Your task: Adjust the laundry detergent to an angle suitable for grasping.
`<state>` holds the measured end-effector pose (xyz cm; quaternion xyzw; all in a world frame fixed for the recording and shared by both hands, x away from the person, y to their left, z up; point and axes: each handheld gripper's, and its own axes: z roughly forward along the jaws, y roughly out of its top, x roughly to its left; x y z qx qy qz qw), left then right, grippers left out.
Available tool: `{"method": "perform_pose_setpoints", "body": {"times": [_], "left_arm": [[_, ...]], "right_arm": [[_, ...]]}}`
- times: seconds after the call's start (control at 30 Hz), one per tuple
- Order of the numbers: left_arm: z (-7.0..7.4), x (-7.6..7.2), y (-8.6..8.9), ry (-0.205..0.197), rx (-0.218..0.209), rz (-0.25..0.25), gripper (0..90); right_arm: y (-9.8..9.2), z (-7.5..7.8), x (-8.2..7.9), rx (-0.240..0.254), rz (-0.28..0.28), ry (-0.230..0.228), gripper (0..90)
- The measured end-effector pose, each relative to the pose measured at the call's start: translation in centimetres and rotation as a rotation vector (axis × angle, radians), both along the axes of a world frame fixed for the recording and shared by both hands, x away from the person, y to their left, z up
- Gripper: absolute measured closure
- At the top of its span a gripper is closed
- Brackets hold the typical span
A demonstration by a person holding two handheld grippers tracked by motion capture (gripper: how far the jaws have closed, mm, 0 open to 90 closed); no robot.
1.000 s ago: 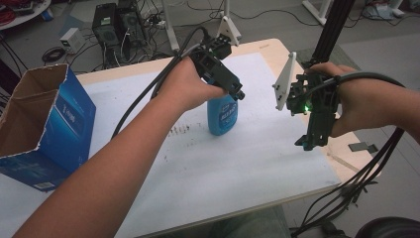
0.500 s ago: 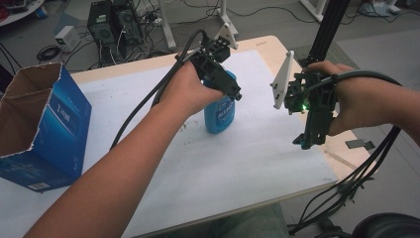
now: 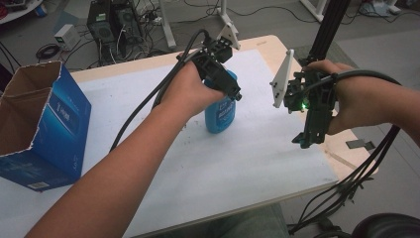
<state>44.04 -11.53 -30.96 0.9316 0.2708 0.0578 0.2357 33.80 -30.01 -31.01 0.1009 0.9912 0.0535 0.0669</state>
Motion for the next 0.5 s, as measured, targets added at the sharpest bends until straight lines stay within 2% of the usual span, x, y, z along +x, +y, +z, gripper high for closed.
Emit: {"method": "perform_pose_setpoints", "body": {"times": [0.4,0.5], "left_arm": [[-0.12,-0.02,-0.02,0.000,0.004,0.006,19.6],[-0.10,-0.05,-0.10,0.004,0.001,0.001,23.1]], "right_arm": [[-0.12,-0.03,0.12,0.006,-0.002,0.002,2.1],[-0.11,-0.05,0.09,0.005,-0.002,0.003,2.1]]}}
